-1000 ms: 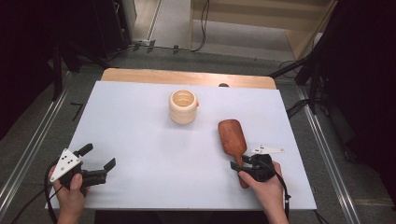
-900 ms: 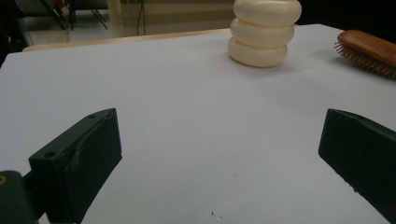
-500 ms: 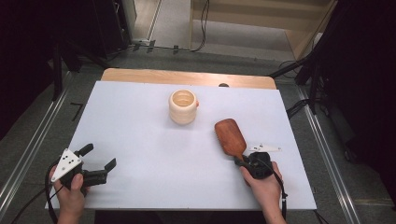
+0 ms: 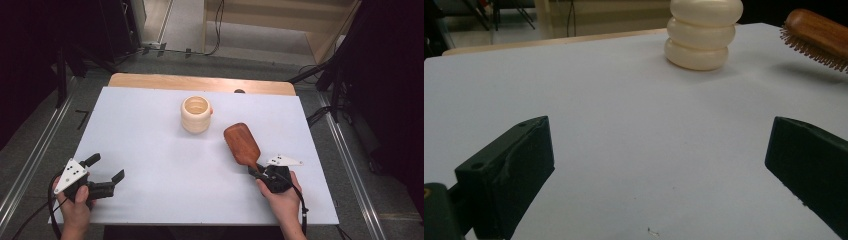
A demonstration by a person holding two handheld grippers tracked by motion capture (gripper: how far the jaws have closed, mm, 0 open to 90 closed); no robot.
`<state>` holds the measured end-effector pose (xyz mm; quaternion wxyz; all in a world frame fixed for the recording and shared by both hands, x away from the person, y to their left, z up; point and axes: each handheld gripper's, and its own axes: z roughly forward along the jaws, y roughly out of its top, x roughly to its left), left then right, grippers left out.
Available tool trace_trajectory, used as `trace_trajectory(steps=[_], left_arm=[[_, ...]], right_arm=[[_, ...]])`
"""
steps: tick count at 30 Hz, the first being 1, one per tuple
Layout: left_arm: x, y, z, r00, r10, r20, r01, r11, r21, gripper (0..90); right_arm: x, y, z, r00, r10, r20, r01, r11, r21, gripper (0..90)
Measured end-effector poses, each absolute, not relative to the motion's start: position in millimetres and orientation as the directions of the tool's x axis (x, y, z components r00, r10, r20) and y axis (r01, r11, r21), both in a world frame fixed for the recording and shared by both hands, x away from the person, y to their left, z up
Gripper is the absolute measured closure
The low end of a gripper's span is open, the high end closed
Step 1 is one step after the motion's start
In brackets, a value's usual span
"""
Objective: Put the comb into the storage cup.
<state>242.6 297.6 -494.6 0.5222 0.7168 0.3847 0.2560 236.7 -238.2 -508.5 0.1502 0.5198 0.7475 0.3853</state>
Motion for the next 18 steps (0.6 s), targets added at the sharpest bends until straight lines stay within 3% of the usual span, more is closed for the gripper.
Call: trace_trajectory(steps=[18], left_arm=[[240.8,274.6,-479.8,0.593,0.805,-0.009,0.259,-0.18,0.949,0.0]], right_arm=[[226.7,-227.1,-498.5,-0.499,0.852,0.16,0.547,0.167,0.82,70.2]])
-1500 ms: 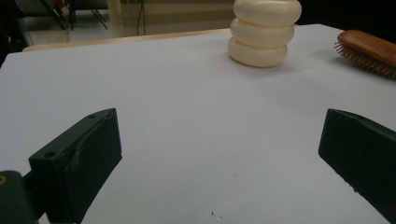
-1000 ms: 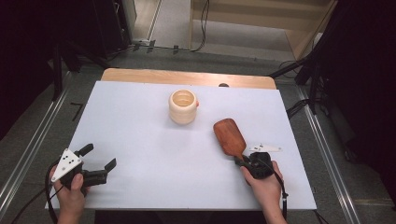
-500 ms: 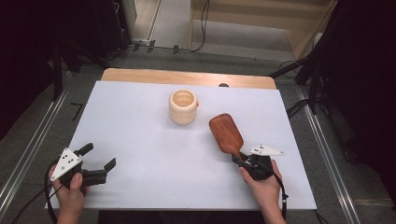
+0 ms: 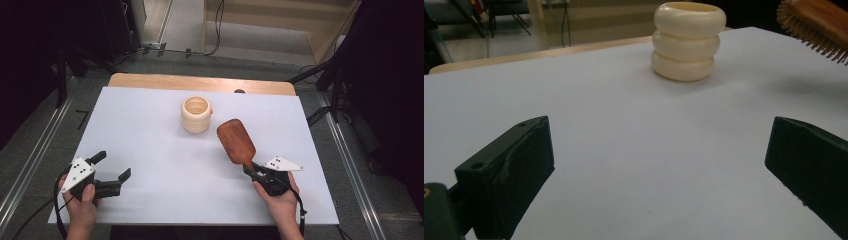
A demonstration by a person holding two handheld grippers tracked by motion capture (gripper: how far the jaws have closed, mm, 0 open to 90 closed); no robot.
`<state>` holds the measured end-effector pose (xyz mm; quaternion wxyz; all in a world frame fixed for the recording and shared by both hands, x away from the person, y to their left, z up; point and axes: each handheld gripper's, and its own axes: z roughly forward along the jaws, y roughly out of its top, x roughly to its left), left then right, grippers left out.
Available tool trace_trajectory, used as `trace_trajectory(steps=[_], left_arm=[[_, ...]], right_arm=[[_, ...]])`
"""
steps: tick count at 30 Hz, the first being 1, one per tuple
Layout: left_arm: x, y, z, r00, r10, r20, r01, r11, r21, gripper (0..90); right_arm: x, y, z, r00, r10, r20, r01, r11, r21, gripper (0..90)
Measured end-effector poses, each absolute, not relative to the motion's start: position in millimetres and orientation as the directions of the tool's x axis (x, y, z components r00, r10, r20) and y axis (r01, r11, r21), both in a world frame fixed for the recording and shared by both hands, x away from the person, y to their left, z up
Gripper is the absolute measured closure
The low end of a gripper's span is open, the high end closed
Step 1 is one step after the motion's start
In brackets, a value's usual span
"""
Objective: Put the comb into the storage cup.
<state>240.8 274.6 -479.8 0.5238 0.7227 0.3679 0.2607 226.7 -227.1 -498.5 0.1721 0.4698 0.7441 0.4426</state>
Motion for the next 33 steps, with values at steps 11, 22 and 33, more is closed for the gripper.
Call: trace_trajectory(steps=[11,22,33], left_arm=[[238.5,250.2,-469.0,0.649,0.76,-0.041,0.237,-0.151,0.96,0.0],[239.2,222.8,-459.8,0.686,0.725,-0.053,0.229,-0.145,0.963,0.0],[239.6,204.8,-451.0,0.695,0.712,-0.099,0.253,-0.113,0.961,0.0]], right_arm=[[219.3,-209.1,-493.3,-0.565,0.813,0.14,0.477,0.183,0.86,70.2],[214.4,-192.4,-494.2,-0.611,0.778,0.143,0.452,0.196,0.87,70.2],[210.4,-173.2,-493.5,-0.651,0.747,0.134,0.42,0.207,0.884,70.2]])
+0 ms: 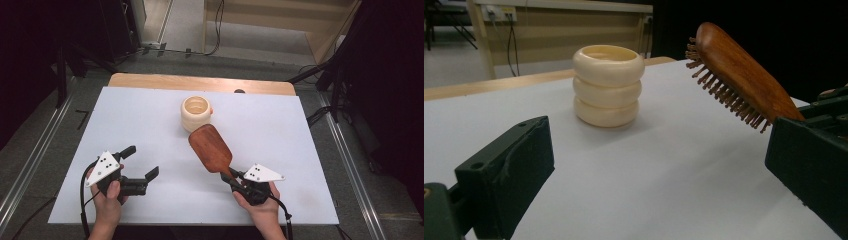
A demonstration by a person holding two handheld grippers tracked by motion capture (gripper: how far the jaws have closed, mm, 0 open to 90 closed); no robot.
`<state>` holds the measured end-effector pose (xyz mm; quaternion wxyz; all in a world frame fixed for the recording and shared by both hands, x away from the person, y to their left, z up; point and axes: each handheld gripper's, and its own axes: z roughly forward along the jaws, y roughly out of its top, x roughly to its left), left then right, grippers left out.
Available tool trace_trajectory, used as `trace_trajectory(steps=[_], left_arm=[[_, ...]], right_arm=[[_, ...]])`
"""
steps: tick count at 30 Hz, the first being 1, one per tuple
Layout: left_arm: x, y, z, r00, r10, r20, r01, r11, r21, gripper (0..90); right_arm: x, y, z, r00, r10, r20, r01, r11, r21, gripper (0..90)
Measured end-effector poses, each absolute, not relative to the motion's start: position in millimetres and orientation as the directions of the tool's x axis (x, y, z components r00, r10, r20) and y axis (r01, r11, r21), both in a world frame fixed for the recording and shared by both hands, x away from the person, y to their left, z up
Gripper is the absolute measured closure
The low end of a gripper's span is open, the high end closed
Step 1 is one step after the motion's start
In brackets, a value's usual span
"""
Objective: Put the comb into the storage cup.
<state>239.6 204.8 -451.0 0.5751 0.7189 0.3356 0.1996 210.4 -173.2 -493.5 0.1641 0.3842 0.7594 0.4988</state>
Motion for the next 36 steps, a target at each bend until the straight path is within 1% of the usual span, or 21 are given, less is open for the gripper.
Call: trace_trajectory(steps=[3,10,17,21,36], left_arm=[[239.1,199.1,-449.8,0.704,0.701,-0.116,0.26,-0.101,0.96,0.0],[234.9,185.3,-447.9,0.737,0.667,-0.11,0.246,-0.113,0.963,0.0],[232.0,174.4,-450.8,0.76,0.638,-0.123,0.246,-0.108,0.963,0.0],[232.5,171.3,-453.2,0.769,0.618,-0.163,0.267,-0.078,0.961,0.0],[230.1,157.0,-459.5,0.791,0.567,-0.229,0.309,-0.047,0.95,0.0]], right_arm=[[209.0,-166.7,-494.1,-0.664,0.736,0.132,0.408,0.209,0.889,70.2],[204.1,-153.8,-494.0,-0.704,0.7,0.116,0.369,0.221,0.903,70.2],[198.4,-142.8,-492.6,-0.727,0.678,0.108,0.348,0.228,0.909,70.2],[195.7,-138.6,-492.6,-0.735,0.671,0.1,0.337,0.232,0.913,70.2],[183.3,-121.1,-490.5,-0.78,0.62,0.086,0.288,0.233,0.929,70.2]])
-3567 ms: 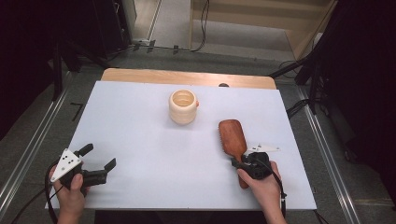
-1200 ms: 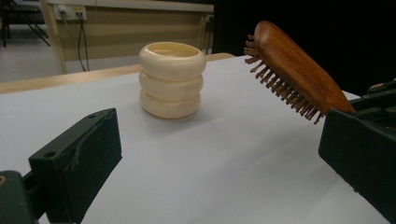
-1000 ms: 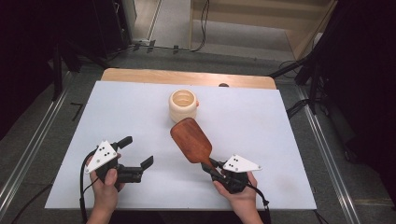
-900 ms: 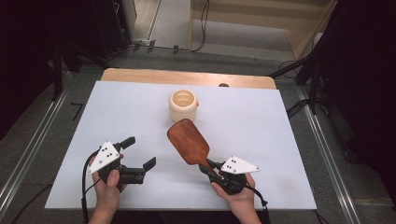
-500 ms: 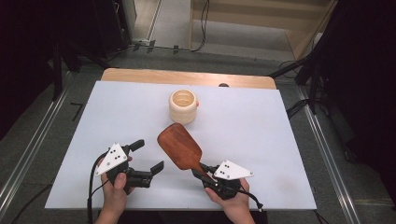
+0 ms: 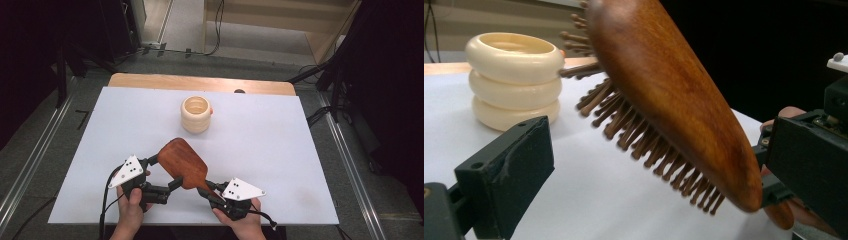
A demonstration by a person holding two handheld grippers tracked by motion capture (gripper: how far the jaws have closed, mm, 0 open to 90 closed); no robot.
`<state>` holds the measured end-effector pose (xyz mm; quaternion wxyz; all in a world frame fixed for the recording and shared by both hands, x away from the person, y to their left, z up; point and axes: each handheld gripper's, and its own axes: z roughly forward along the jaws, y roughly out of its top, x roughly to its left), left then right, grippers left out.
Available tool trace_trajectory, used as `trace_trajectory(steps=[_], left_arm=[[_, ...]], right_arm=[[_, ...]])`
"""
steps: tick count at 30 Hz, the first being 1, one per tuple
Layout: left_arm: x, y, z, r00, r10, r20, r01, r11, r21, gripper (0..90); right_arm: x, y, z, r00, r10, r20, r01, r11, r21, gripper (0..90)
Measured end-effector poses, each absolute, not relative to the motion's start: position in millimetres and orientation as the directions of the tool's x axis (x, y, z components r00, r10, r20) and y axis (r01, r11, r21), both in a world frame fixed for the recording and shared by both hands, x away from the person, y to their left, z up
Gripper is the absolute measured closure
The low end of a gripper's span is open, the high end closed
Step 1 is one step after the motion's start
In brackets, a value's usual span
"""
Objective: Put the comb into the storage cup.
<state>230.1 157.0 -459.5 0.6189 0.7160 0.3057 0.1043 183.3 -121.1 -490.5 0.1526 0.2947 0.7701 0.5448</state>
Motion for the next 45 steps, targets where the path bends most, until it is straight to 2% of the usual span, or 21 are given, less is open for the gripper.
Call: trace_trajectory(steps=[16,20,21,25,27,34,45], left_arm=[[228.0,145.6,-463.1,0.805,0.517,-0.29,0.359,-0.036,0.933,0.0],[228.0,144.5,-463.4,0.803,0.513,-0.303,0.367,-0.025,0.93,8.5],[228.1,144.1,-463.5,0.802,0.512,-0.307,0.37,-0.024,0.929,13.1],[228.6,143.0,-463.6,0.797,0.505,-0.33,0.389,-0.013,0.921,17.3],[229.4,142.9,-463.5,0.791,0.501,-0.352,0.405,0.002,0.914,22.7],[232.9,144.0,-464.1,0.785,0.468,-0.406,0.448,0.024,0.894,30.3],[236.0,142.7,-464.6,0.787,0.434,-0.439,0.48,0.016,0.877,39.8]], right_arm=[[173.6,-106.8,-489.9,-0.801,0.593,0.089,0.273,0.227,0.935,70.2],[171.7,-103.7,-490.2,-0.804,0.587,0.092,0.272,0.225,0.936,70.2],[171.0,-103.0,-490.1,-0.805,0.586,0.094,0.273,0.225,0.935,70.2],[169.7,-101.5,-490.4,-0.806,0.584,0.095,0.273,0.225,0.936,70.1],[169.8,-101.0,-491.6,-0.801,0.59,0.101,0.279,0.219,0.935,70.1],[170.7,-101.3,-493.6,-0.8,0.591,0.105,0.279,0.211,0.937,70.1],[173.5,-102.2,-497.6,-0.797,0.595,0.106,0.282,0.212,0.936,70.2]])
